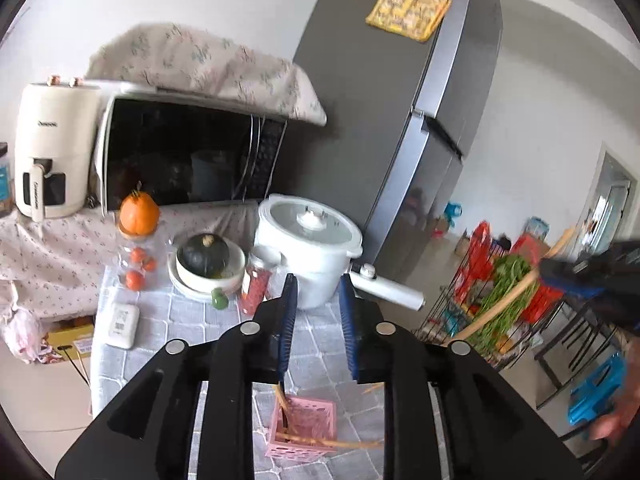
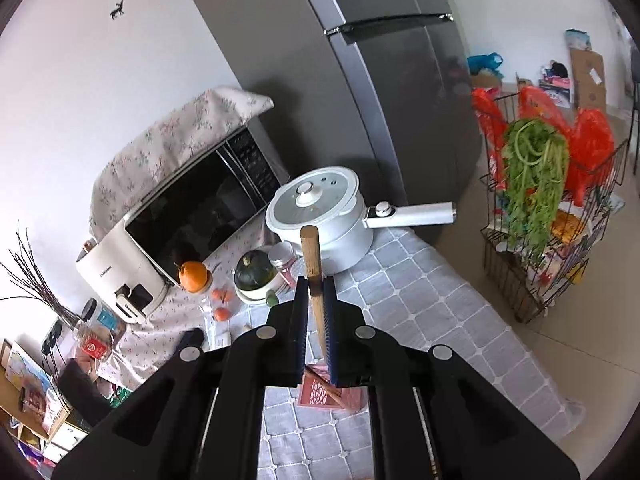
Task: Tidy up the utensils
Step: 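Lower the chopstick into the holder and open the left gripper, then return the left gripper to the pile and grasp another wooden chopstick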
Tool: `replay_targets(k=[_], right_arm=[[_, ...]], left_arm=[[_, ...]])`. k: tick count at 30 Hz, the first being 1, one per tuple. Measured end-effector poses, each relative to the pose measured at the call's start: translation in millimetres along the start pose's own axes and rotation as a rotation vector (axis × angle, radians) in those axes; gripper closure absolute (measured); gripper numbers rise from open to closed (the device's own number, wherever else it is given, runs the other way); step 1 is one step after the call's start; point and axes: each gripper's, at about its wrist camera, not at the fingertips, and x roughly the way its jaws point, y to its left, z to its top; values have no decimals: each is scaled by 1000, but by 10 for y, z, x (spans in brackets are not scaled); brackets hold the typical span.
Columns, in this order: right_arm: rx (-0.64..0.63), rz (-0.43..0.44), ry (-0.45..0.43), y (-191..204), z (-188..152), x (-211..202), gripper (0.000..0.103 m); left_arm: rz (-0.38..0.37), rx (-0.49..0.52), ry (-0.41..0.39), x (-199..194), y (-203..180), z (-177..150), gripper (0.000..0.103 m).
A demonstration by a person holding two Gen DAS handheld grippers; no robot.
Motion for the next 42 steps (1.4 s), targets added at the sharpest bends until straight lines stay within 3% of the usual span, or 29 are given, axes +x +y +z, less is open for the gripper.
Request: replay_targets(k=[2, 6, 11, 15, 19, 21, 25, 28, 30, 34, 36, 40, 42], right_arm=[[3, -3, 17, 31, -4, 81, 95], [-2, -16, 43, 84, -38, 229, 95], [1, -41, 78, 100, -117, 454, 95], [18, -44, 118, 84, -195, 652, 94], [40, -33, 158, 45, -273, 761, 86], [48, -43, 149, 14, -303, 735, 66], [63, -53, 134, -94, -344, 638, 61], [105, -65, 119, -277, -428, 524, 49], [154, -74, 103, -471, -531, 413, 33], [265, -90, 120, -965, -804, 248, 22], [318, -93, 136, -1234, -987, 189, 14], [399, -155, 217, -1862, -1456, 134, 11], [427, -199, 260, -2150, -1694, 125, 11]], left_arm=[[8, -8, -15, -96, 3, 56, 72], [14, -24, -18, -149, 41, 98, 71], [-4, -60, 37, -80, 98, 84, 71], [16, -59, 25, -100, 123, 86, 71], [23, -49, 37, -87, 110, 70, 67], [26, -34, 50, -70, 83, 47, 65], [38, -11, 75, -40, 21, -7, 60], [45, 17, 91, -41, -31, -84, 54], [52, 44, 112, -50, -70, -178, 48], [40, 60, 168, -61, -111, -385, 29], [32, 115, 213, -39, -208, -532, 28], [10, 238, 276, -23, -468, -892, 15], [-38, 353, 362, 52, -687, -1193, 10]])
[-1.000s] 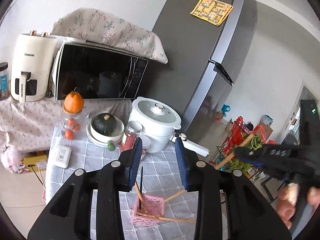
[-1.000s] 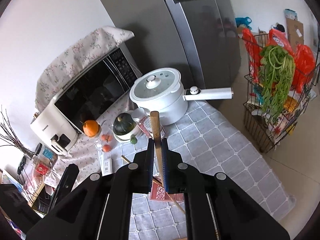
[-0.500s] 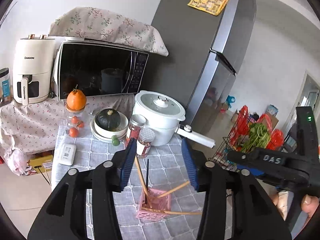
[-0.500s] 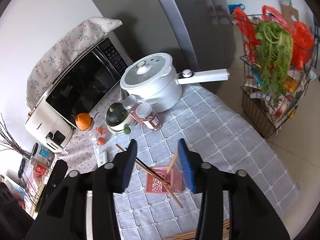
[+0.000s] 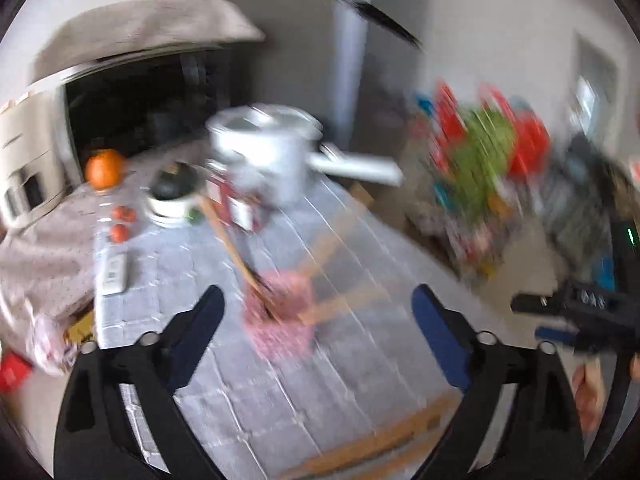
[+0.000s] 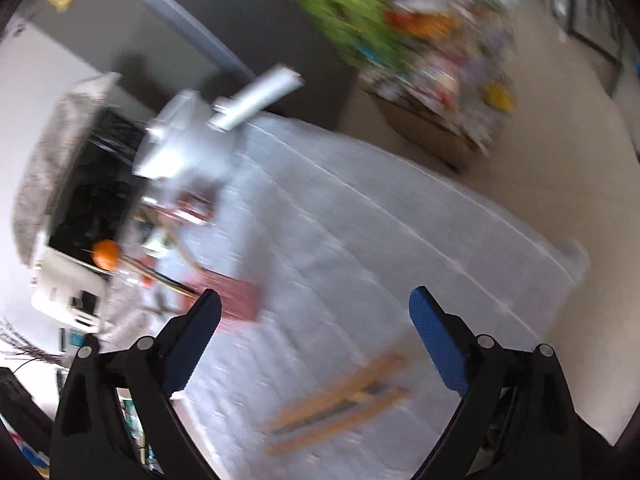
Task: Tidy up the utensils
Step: 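Return the left gripper to the pile and grasp another wooden chopstick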
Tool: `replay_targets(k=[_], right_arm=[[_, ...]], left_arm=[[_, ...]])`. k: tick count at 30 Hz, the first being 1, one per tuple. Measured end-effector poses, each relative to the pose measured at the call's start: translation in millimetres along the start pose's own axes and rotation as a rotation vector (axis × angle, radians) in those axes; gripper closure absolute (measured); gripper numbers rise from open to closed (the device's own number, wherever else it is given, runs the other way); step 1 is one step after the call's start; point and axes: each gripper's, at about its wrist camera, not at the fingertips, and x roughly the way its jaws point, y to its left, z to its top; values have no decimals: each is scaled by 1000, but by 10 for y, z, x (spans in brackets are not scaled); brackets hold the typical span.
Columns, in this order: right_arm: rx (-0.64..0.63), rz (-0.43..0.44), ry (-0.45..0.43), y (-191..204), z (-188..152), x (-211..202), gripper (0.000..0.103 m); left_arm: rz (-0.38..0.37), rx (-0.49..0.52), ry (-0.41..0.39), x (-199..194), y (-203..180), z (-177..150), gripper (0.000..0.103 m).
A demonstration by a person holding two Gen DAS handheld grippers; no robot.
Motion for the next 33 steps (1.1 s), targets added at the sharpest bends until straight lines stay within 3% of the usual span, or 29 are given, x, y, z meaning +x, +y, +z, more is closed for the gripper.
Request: replay_targets(k=[6, 10, 15, 19, 21, 23, 24, 28, 33], right_arm=[[122, -96, 98, -958, -264, 289, 11], [240, 20, 159, -1232, -220, 298, 11], [309, 48, 230, -1430, -248, 397, 11], [355, 96, 281, -1472, -262, 455, 11], [361, 113, 293, -1452, -259, 450, 11], [366, 127, 310, -1440, -262, 460, 11], [368, 132, 318, -1444, -265, 465, 11], [369, 147, 337, -1415, -278, 486, 11], [335, 121, 321, -1194, -293, 537, 11]], left_arm=[[-112, 236, 265, 595, -711, -431, 10], [-219, 286, 446, 1050, -1074, -587, 11], [-250, 282, 609, 1548, -1240, -738, 31], [-275, 234, 658, 1759, -1331, -737, 43], [-277, 267, 678, 1826, -1435, -753, 51], [-235, 315, 714, 1909, -1509, -810, 66], [-228, 331, 727, 1929, -1534, -838, 68], [-228, 337, 707, 1925, -1459, -843, 85], [-198, 272, 582, 1712, -1047, -747, 91]])
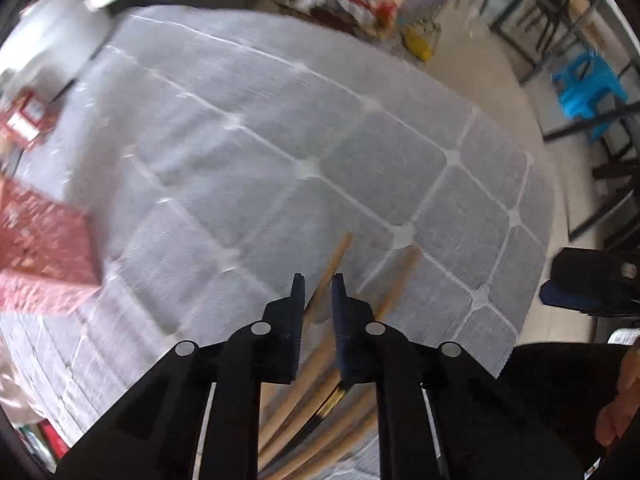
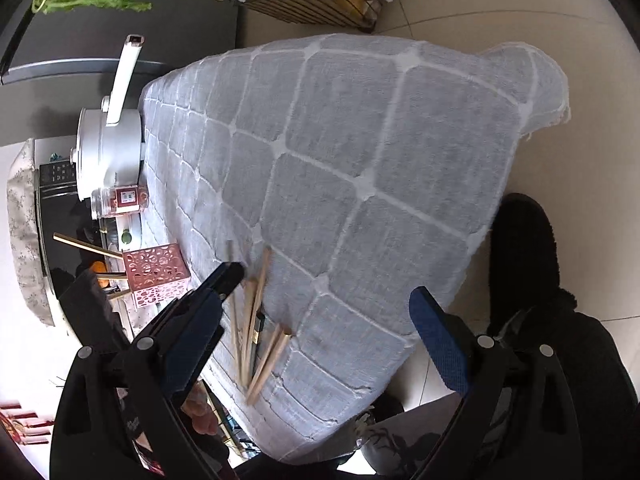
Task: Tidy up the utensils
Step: 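Return the left gripper to the pile and grasp another wooden chopstick, then carry the wooden chopstick upright to the pink holder with the left gripper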
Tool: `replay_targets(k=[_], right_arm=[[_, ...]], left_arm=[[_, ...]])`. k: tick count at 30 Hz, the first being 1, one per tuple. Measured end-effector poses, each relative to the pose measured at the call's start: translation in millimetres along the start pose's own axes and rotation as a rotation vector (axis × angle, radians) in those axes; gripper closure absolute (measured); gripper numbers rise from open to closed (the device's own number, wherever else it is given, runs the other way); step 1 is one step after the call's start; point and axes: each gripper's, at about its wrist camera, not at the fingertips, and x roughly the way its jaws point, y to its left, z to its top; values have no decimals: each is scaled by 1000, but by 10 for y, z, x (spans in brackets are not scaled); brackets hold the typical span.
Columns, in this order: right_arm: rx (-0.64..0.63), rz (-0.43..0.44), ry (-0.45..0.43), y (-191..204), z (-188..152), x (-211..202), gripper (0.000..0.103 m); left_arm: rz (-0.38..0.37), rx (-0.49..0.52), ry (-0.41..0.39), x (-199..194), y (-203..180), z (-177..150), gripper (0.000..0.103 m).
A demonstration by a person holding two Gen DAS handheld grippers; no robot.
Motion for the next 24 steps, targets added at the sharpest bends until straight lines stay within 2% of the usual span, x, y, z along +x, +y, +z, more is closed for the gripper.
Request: replay_targets(k=[2, 5, 7, 10, 13, 15, 16, 20, 21, 24], right_arm=[[-22, -31, 3, 140, -58, 113, 11], [-46, -16, 24, 354, -131, 269, 13], [-83, -34, 4, 533, -182, 331, 14], [-142, -89, -21, 782, -241, 446, 23], [-183, -189, -32, 940, -277, 626, 36], [-196, -267, -42, 1002, -277, 771, 52], [-200, -302, -45, 1018, -270, 853, 56], [-226, -408, -139, 1107, -342, 923, 77], [-226, -427, -159, 1108, -358, 934, 87], [-192, -359, -188, 1024, -352, 900, 92]], left_arm=[[8, -24, -74, -239, 122, -141, 93], [32, -50, -189, -694, 239, -362, 95], [60, -77, -258, -963, 312, -510, 96], [92, -104, -328, -1263, 402, -641, 97], [115, -124, -392, -1503, 476, -798, 98], [117, -132, -423, -1637, 523, -940, 98], [116, -134, -435, -1670, 539, -979, 98], [120, -154, -459, -1740, 617, -1101, 99], [121, -166, -462, -1780, 660, -1136, 98], [118, -199, -487, -1879, 737, -1202, 99]])
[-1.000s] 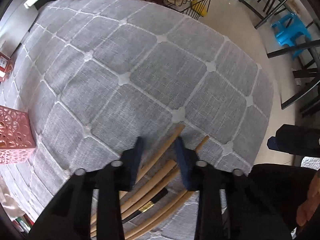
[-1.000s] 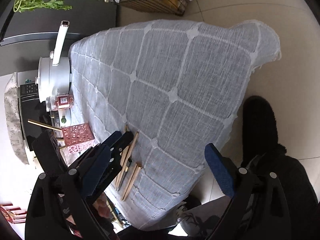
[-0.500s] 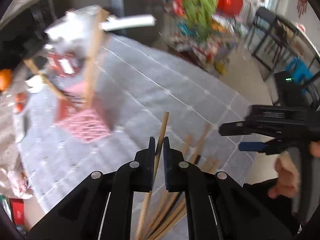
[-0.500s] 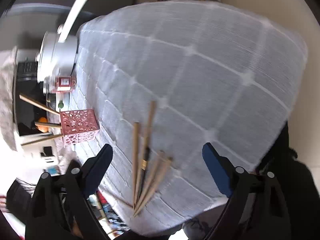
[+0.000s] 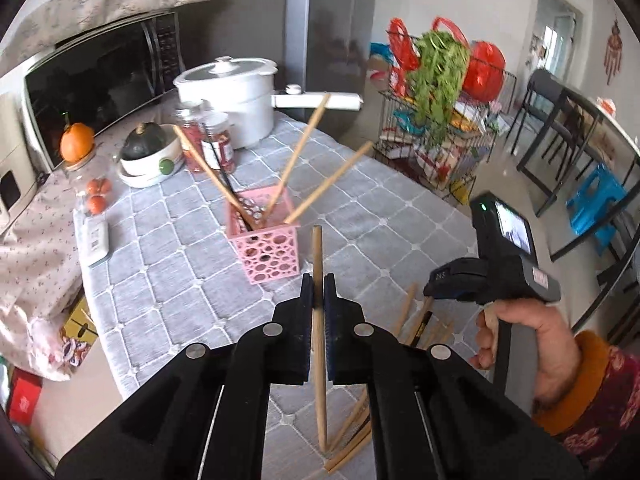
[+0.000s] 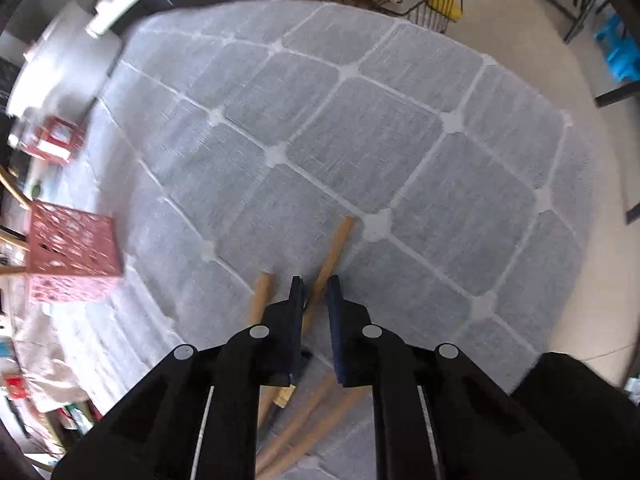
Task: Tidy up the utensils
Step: 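Carry the wooden chopstick upright to the pink holder with the left gripper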
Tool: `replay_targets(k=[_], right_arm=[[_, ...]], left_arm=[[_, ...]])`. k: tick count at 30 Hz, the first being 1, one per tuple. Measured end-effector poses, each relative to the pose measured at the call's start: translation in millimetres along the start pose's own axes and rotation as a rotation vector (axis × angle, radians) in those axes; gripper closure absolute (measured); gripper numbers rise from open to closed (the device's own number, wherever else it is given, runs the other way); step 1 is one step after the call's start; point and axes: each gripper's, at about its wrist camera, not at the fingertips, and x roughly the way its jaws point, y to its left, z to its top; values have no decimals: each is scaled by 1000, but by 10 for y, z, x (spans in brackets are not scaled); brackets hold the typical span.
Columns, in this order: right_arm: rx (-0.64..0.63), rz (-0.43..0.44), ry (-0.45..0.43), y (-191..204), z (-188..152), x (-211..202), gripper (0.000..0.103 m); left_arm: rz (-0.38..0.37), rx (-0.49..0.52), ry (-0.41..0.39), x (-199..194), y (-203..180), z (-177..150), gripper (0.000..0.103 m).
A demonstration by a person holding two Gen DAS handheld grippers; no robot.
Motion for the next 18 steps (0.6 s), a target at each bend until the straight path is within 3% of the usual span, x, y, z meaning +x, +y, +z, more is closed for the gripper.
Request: replay_targets(k=[4, 8, 13, 18], right_arm=[[-2, 115, -44, -108, -39, -280, 93], [-86, 231, -128, -63, -122, -927, 95], [-215, 285, -269, 147, -123, -1762, 97], [-280, 331, -397, 379, 45, -2513, 97]], left_arm=[[4, -36, -46, -222, 130, -20, 99], [4, -96, -95, -475, 238, -45, 99], [39, -141, -172, -832, 320, 82, 99], [82, -168, -208, -1048, 391, 458, 99]])
